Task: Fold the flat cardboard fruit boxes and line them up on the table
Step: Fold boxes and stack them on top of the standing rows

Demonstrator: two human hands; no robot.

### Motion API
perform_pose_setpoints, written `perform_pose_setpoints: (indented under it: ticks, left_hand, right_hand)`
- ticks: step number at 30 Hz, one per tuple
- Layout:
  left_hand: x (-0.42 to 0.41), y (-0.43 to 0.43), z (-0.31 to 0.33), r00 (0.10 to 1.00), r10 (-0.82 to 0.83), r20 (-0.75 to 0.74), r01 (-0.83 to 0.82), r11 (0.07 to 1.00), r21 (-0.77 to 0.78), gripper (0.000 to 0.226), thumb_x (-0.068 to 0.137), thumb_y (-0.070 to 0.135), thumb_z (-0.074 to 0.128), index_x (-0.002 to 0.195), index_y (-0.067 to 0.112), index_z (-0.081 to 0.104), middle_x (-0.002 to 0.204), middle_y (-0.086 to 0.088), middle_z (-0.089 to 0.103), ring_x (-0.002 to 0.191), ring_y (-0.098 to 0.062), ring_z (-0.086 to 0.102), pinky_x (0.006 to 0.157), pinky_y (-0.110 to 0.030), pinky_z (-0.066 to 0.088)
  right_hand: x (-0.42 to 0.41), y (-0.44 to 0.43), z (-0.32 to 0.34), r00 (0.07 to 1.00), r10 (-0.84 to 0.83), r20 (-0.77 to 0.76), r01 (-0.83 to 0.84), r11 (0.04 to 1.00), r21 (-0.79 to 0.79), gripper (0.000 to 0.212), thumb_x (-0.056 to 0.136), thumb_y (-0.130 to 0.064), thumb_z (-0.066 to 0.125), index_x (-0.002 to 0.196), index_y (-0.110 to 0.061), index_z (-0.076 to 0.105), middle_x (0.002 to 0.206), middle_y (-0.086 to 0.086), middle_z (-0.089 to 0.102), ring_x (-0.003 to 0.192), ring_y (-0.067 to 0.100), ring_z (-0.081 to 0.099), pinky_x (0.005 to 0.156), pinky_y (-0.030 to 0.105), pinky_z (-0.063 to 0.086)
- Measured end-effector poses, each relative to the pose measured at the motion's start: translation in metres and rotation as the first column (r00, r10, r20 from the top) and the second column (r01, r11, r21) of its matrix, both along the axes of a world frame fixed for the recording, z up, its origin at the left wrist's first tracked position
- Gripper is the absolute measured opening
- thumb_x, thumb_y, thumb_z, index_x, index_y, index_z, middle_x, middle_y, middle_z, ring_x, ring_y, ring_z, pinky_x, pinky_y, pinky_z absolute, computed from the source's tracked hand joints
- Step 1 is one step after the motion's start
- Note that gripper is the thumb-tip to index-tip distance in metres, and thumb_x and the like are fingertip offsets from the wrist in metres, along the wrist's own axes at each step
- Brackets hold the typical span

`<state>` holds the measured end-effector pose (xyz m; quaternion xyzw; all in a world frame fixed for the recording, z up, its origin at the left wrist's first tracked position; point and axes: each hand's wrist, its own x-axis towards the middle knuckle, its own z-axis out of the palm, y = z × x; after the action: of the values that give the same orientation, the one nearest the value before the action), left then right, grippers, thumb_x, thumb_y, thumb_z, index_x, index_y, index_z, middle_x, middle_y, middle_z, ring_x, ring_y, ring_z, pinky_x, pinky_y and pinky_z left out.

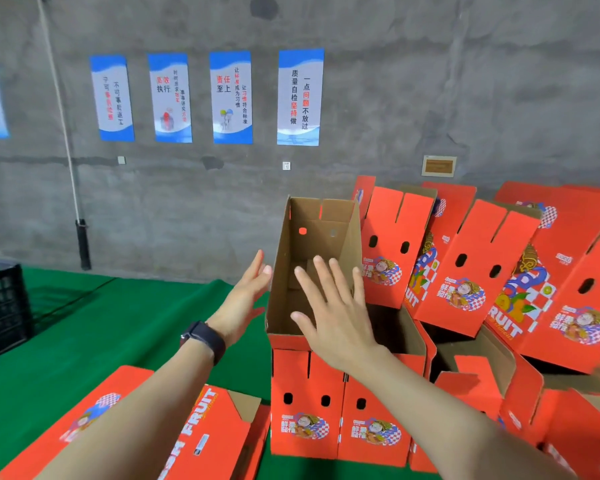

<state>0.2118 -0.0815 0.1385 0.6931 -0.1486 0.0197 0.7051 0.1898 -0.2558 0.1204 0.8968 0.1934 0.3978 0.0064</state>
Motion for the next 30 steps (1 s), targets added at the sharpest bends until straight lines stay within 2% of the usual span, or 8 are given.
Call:
perform_pose_setpoints:
  ticks: [4, 10, 16, 20, 24, 26, 28, 30]
  left_hand:
    - [-0.012, -0.001, 0.003, 0.978, 0.139, 0.153, -0.173, 0.956, 0.237, 0.052, 0.101, 0.034, 0.039, 0.150, 0.028, 0.024, 0.156, 0.005, 0.024, 0.142, -0.016, 0.026, 0.117, -0.044, 0.022]
    - [-0.040, 0.003, 0.009, 0.974, 0.147, 0.170, -0.201, 0.908, 0.368, 0.047, 0.103, 0.023, 0.037, 0.149, 0.020, 0.028, 0.153, -0.001, 0.031, 0.137, -0.018, 0.036, 0.113, -0.041, 0.030]
    - [-0.061, 0.035, 0.006, 0.978, 0.168, 0.124, -0.203, 0.910, 0.361, 0.050, 0.102, 0.027, 0.039, 0.149, 0.024, 0.026, 0.146, -0.006, 0.042, 0.112, -0.024, 0.058, 0.065, -0.018, 0.049]
    - [-0.076, 0.072, -0.029, 0.967, 0.233, 0.098, -0.253, 0.864, 0.436, 0.049, 0.102, 0.021, 0.040, 0.149, 0.017, 0.028, 0.126, -0.011, 0.054, 0.096, -0.022, 0.061, 0.055, -0.008, 0.047]
    - [-0.097, 0.120, -0.094, 0.940, 0.339, 0.023, -0.284, 0.747, 0.601, 0.044, 0.100, 0.015, 0.046, 0.142, 0.006, 0.039, 0.127, -0.017, 0.057, 0.106, -0.028, 0.060, 0.082, -0.028, 0.051]
    - [-0.111, 0.141, -0.133, 0.929, 0.370, -0.019, -0.253, 0.670, 0.698, 0.039, 0.099, 0.015, 0.046, 0.137, 0.005, 0.046, 0.126, -0.015, 0.059, 0.108, -0.028, 0.061, 0.086, -0.029, 0.046]
    - [-0.126, 0.156, -0.174, 0.933, 0.359, -0.030, -0.181, 0.538, 0.823, 0.034, 0.097, 0.015, 0.042, 0.129, 0.006, 0.052, 0.119, -0.013, 0.061, 0.103, -0.026, 0.061, 0.080, -0.025, 0.044]
    - [-0.141, 0.167, -0.213, 0.943, 0.331, -0.039, -0.103, 0.401, 0.910, 0.036, 0.097, 0.018, 0.042, 0.129, 0.007, 0.052, 0.128, -0.011, 0.057, 0.118, -0.026, 0.055, 0.091, -0.027, 0.041]
  right_hand:
    - [-0.002, -0.008, -0.006, 0.958, -0.178, -0.226, 0.164, 0.983, -0.080, 0.066, 0.096, -0.061, 0.023, 0.153, -0.030, 0.010, 0.161, 0.012, 0.000, 0.147, 0.036, -0.004, 0.111, 0.058, -0.014]
    - [-0.021, -0.011, -0.001, 0.924, -0.208, -0.320, 0.185, 0.978, -0.099, 0.064, 0.097, -0.059, 0.021, 0.153, -0.034, 0.003, 0.161, 0.013, -0.005, 0.147, 0.036, -0.007, 0.113, 0.059, -0.006]
    - [-0.050, 0.036, 0.001, 0.991, 0.046, -0.129, -0.042, 0.999, 0.032, 0.065, 0.098, -0.046, 0.042, 0.153, -0.030, 0.013, 0.161, 0.014, 0.000, 0.148, 0.035, -0.003, 0.116, 0.050, -0.008]
    - [-0.065, 0.085, -0.029, 0.938, 0.326, -0.117, -0.320, 0.945, 0.067, 0.061, 0.093, -0.026, 0.057, 0.148, -0.012, 0.034, 0.158, 0.017, 0.017, 0.147, 0.035, 0.011, 0.116, 0.040, -0.002]
    - [-0.069, 0.130, -0.088, 0.833, 0.353, -0.427, -0.361, 0.930, 0.066, 0.059, 0.096, -0.023, 0.047, 0.150, -0.013, 0.024, 0.161, 0.007, 0.007, 0.149, 0.022, 0.002, 0.118, 0.031, 0.004]
    - [-0.072, 0.148, -0.121, 0.749, 0.284, -0.599, -0.319, 0.946, 0.051, 0.058, 0.098, -0.022, 0.044, 0.150, -0.011, 0.023, 0.161, 0.006, 0.009, 0.149, 0.020, 0.005, 0.117, 0.032, 0.010]
    - [-0.078, 0.163, -0.151, 0.624, 0.209, -0.753, -0.271, 0.962, 0.042, 0.056, 0.098, -0.023, 0.046, 0.148, -0.007, 0.026, 0.159, 0.009, 0.016, 0.147, 0.023, 0.014, 0.117, 0.032, 0.015]
    - [-0.086, 0.175, -0.180, 0.504, 0.125, -0.855, -0.238, 0.971, 0.002, 0.056, 0.098, -0.024, 0.048, 0.146, -0.004, 0.029, 0.157, 0.012, 0.021, 0.144, 0.026, 0.023, 0.117, 0.033, 0.020]
